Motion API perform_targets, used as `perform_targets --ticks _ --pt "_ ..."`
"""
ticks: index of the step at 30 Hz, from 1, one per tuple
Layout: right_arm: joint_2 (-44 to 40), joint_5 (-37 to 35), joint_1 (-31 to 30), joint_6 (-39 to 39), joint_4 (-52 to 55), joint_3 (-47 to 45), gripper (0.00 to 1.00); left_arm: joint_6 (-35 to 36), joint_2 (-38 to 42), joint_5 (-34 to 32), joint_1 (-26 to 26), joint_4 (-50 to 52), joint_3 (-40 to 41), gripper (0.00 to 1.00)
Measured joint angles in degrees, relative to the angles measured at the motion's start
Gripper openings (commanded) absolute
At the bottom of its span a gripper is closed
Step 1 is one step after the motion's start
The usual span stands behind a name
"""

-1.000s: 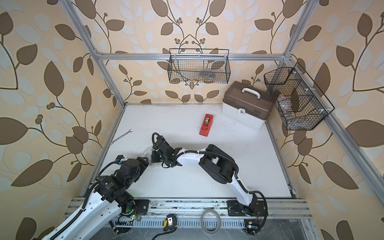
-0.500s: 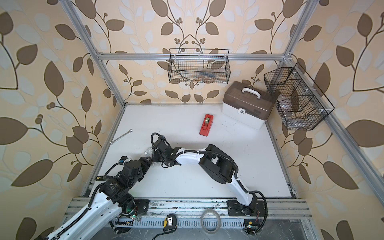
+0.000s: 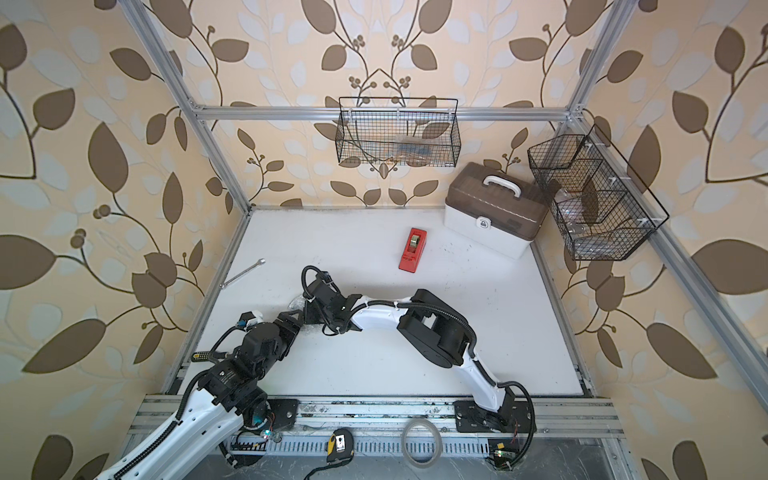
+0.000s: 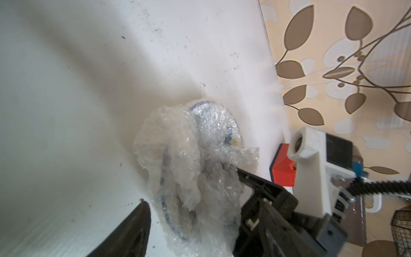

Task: Wrap bowls in bubble wrap
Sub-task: Wrap the bowl in bubble wrap.

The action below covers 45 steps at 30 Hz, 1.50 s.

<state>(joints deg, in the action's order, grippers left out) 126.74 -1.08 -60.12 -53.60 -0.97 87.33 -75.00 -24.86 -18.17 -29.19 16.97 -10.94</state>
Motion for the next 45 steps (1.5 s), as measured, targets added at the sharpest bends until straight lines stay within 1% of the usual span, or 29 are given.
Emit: perform_targets --ticks 5,7,11,19,23,28,34,38,41,43,45 --pt "0.00 0.02 0.09 -0.22 0.09 -0.13 0.00 0.04 -6.78 -2.64 0.20 -4.63 -0.07 0.74" --pt "0.00 0.07 0.13 -0.37 -0.11 -0.26 0.00 0.04 -9.11 -3.15 0.74 -6.38 -0.04 0.69" --pt "-0.04 0.07 0.20 -0.39 -0.68 -0.79 0.00 -0.31 -13.53 -3.48 1.73 -10.38 0.09 0.65" --pt "-0.68 0.31 0.39 -0.57 -2.97 -2.69 0.00 -0.09 -16.09 -3.26 2.56 -14.93 1.79 0.50" --pt "-0.90 0.66 0.42 -0.83 -4.17 -3.34 0.00 0.72 -17.99 -1.57 3.41 -15.78 2.99 0.43" --pt "-1.53 0.96 0.42 -1.33 -5.57 -4.81 0.00 1.95 -21.42 0.24 3.80 -18.45 3.58 0.39" --pt "-2.67 1.44 0.85 -1.92 -6.82 -6.73 0.00 3.65 -24.48 1.84 4.55 -22.38 3.56 0.23" --pt "-4.09 2.71 1.38 -2.34 -7.69 -8.68 0.00 5.68 -25.29 2.67 4.55 -22.47 3.52 0.10" --pt "-5.64 3.93 2.10 -2.51 -8.20 -10.73 0.00 6.64 -25.59 3.74 4.90 -22.21 2.99 0.02" --pt "-6.49 4.96 2.75 -2.54 -8.31 -11.69 0.02 7.43 -26.29 4.39 4.92 -21.62 2.25 0.00" --pt "-7.41 6.10 3.58 -2.51 -8.26 -12.59 0.07 8.11 -27.52 4.98 4.92 -21.18 1.29 0.00"
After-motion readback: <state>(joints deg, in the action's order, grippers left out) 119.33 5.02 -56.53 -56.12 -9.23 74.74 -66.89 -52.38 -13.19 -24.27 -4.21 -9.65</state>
